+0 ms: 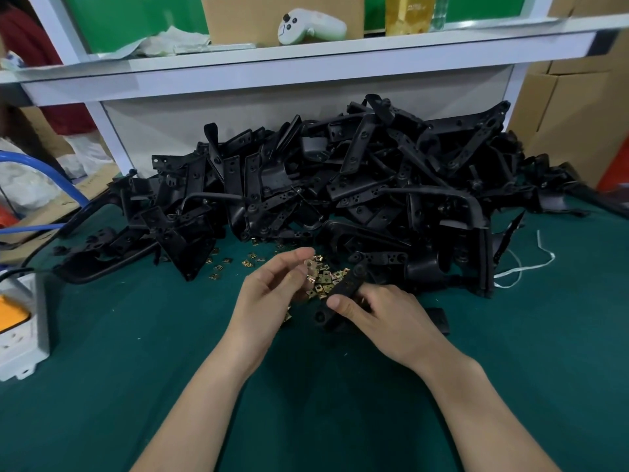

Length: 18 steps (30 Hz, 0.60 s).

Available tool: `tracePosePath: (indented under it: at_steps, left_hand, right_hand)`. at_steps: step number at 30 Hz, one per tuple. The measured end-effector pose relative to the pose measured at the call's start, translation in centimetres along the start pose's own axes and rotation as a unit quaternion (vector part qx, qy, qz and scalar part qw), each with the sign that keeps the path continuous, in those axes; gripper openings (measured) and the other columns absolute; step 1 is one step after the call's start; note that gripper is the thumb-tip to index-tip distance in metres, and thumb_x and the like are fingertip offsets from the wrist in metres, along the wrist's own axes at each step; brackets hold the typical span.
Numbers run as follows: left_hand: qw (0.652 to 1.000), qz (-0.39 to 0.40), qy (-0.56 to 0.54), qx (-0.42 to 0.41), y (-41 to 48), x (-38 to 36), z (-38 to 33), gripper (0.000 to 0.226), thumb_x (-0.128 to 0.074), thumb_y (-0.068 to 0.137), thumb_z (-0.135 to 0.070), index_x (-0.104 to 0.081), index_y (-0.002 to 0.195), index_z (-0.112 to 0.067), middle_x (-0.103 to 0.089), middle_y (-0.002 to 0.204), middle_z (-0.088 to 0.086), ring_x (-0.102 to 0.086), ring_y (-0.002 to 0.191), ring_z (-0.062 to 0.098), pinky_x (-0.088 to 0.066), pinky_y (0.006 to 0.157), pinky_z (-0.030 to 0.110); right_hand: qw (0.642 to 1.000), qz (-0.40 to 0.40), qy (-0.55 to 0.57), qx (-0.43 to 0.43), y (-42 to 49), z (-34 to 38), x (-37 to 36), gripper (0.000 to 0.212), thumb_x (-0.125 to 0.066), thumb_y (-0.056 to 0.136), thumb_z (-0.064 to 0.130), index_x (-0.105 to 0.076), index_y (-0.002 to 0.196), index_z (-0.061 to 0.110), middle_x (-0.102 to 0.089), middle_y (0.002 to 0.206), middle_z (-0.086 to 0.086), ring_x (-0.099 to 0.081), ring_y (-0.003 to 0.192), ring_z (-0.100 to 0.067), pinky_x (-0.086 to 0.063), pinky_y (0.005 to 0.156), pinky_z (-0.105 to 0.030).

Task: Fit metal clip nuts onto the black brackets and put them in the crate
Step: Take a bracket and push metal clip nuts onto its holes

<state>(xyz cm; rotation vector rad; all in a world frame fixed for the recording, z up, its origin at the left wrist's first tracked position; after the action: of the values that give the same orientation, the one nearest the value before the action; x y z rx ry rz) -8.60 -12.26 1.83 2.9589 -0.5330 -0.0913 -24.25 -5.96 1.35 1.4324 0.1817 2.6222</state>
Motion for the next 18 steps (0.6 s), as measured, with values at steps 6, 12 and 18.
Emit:
tracePosePath:
  at_steps: [6, 12, 18]
  left_hand:
    - [0.999, 0.037, 0.038, 0.006, -0.8, -2.6, 0.2, 0.032, -0.055, 0.103, -0.016, -0.076, 0.106, -0.038, -0.076, 0.102, -0.011, -0.068, 0.099, 0.002, -0.049, 0.084, 0.013]
    - [0.999, 0.008, 0.008, 0.032, -0.8, -3.2, 0.8, 0.024, -0.060, 0.100, -0.018, -0.076, 0.106, -0.034, -0.077, 0.098, -0.007, -0.069, 0.089, 0.002, -0.052, 0.073, 0.012]
    - [0.998, -0.007, -0.009, 0.056, -0.9, -3.0, 1.4, 0.019, -0.061, 0.099, -0.020, -0.077, 0.104, -0.030, -0.078, 0.099, -0.002, -0.072, 0.093, 0.009, -0.055, 0.078, 0.018]
  right_hand:
    - [1.000, 0.007, 0.003, 0.024, 0.1, 0.6, -0.4, 0.083, -0.017, 0.076, 0.091, -0.065, 0.116, 0.036, -0.064, 0.084, 0.016, -0.060, 0.078, -0.008, -0.046, 0.070, -0.030]
    - [1.000, 0.011, -0.007, 0.028, 0.1, 0.7, -0.5, 0.092, -0.013, 0.074, 0.092, -0.064, 0.124, 0.034, -0.069, 0.091, 0.011, -0.064, 0.084, -0.011, -0.050, 0.075, -0.033]
    - [1.000, 0.012, -0.008, 0.028, 0.1, 0.8, -0.5, 0.087, -0.017, 0.075, 0.090, -0.066, 0.117, 0.031, -0.067, 0.087, 0.010, -0.063, 0.080, -0.011, -0.049, 0.072, -0.032]
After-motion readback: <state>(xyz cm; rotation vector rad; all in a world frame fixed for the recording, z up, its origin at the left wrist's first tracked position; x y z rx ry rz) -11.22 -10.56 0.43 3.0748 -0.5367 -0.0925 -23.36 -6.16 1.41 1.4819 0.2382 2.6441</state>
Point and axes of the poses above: each hand's wrist, its own y-axis towards the middle knuckle, its own x-axis out of the back of the hand, z = x × y, the point moved 10 cm from there along y, towards the middle knuckle
